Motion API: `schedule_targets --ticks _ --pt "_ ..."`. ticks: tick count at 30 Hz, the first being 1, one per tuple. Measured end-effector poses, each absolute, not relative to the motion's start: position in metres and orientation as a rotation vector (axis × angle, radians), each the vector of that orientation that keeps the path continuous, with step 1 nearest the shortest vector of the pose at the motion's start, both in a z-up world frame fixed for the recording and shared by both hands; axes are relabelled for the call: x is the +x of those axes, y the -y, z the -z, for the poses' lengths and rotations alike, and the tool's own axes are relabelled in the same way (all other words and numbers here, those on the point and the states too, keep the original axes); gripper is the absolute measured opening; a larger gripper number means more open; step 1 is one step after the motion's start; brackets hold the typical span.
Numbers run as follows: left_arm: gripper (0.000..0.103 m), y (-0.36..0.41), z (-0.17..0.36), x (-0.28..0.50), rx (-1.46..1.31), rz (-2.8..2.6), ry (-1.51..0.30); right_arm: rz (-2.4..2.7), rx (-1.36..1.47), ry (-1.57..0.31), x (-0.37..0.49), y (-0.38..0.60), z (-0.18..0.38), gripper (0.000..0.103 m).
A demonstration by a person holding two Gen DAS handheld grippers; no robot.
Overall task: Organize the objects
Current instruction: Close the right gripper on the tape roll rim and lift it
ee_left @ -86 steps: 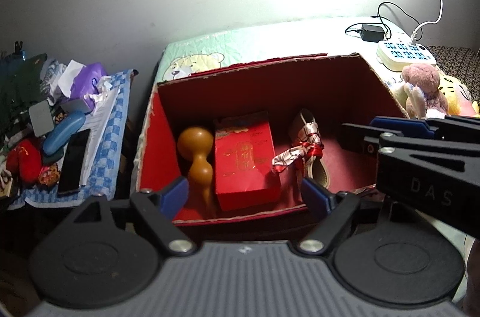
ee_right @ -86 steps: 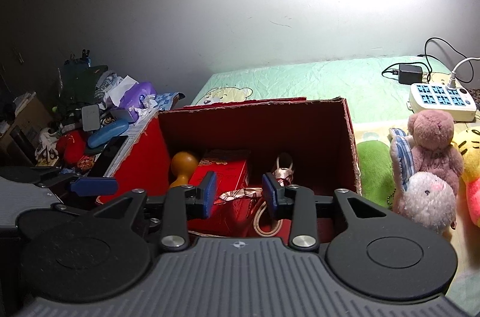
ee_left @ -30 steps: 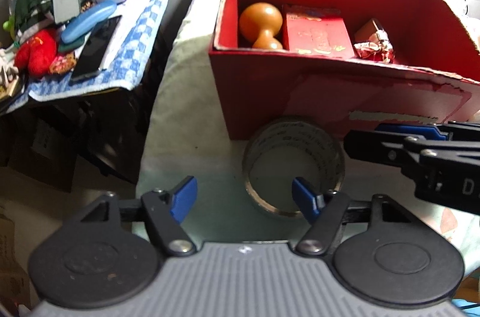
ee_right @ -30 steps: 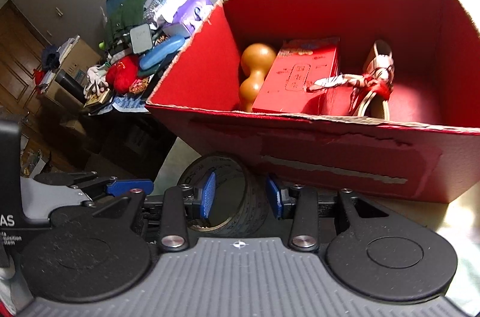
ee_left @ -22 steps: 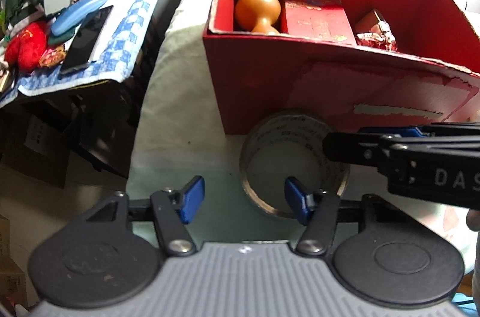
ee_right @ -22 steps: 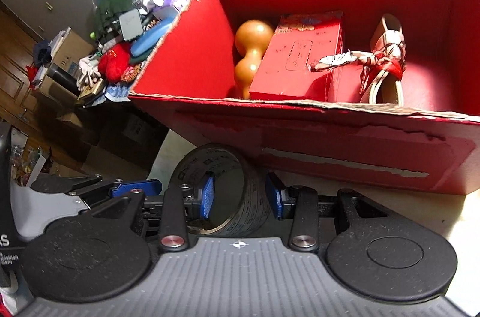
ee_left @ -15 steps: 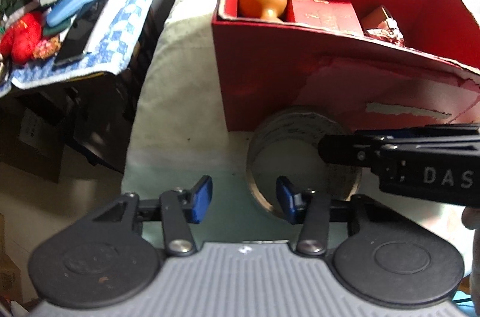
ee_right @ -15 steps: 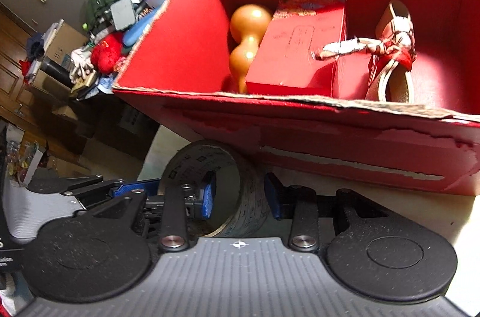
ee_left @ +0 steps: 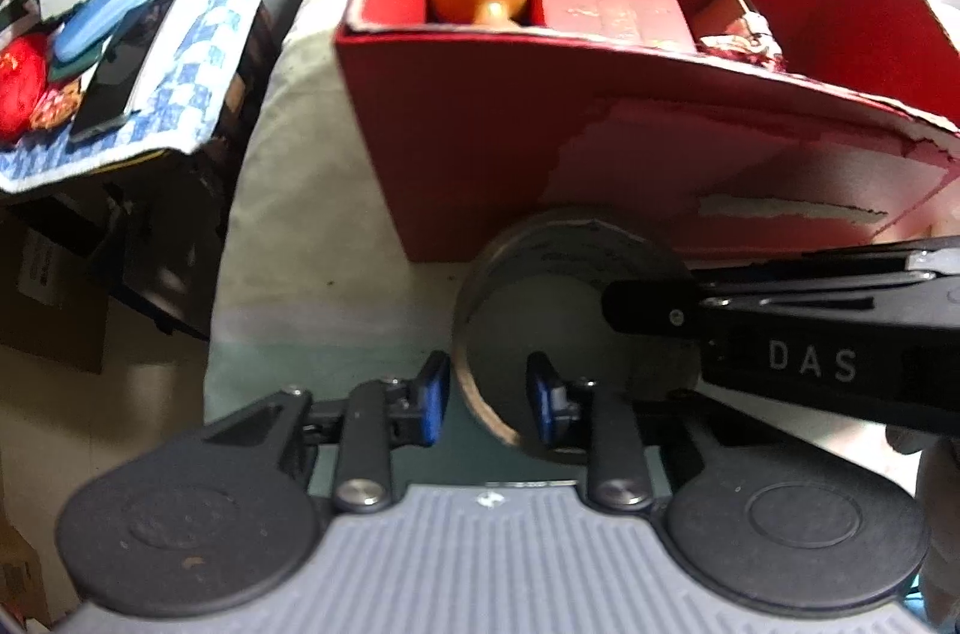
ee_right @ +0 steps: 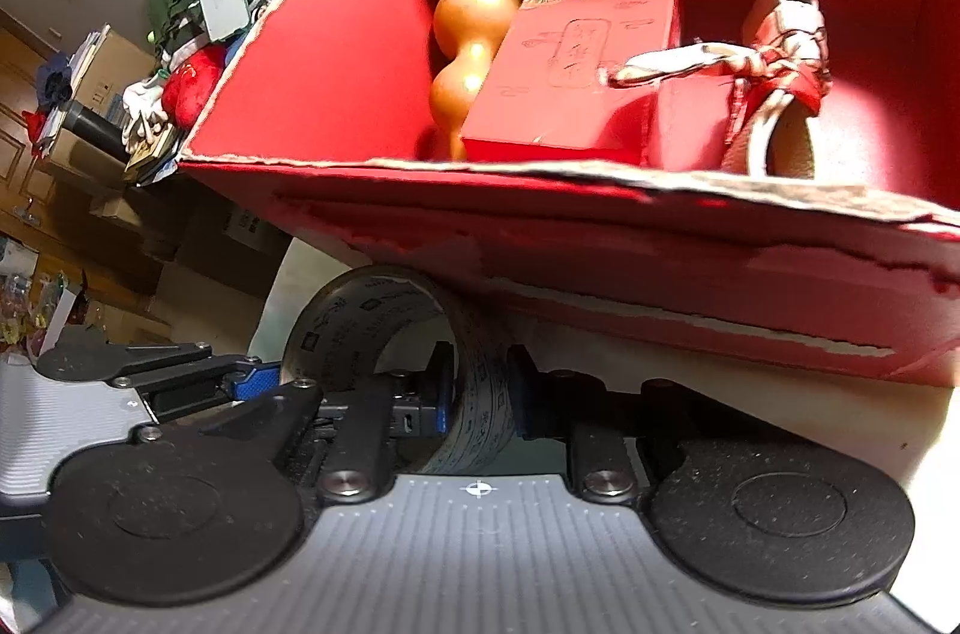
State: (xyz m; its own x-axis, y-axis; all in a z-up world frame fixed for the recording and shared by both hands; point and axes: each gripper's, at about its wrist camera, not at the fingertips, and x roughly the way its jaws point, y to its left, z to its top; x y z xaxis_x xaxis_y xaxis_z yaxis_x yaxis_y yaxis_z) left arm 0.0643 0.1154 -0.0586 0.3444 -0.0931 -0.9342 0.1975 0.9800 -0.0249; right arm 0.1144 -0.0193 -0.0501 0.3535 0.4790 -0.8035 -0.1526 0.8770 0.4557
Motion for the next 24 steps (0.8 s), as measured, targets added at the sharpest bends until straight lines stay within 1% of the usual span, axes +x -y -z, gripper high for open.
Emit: schedule_targets --ticks 9,24 --pt "0.028 -0.086 0.046 0.06 0.148 0.267 -1.175 -0.377 0.329 -1.102 0.099 0.046 0.044 0.02" --pt "0.028 0.006 0.035 0.035 0.237 0.465 -1.152 -0.235 0.399 -1.044 0.046 0.132 0.035 0.02"
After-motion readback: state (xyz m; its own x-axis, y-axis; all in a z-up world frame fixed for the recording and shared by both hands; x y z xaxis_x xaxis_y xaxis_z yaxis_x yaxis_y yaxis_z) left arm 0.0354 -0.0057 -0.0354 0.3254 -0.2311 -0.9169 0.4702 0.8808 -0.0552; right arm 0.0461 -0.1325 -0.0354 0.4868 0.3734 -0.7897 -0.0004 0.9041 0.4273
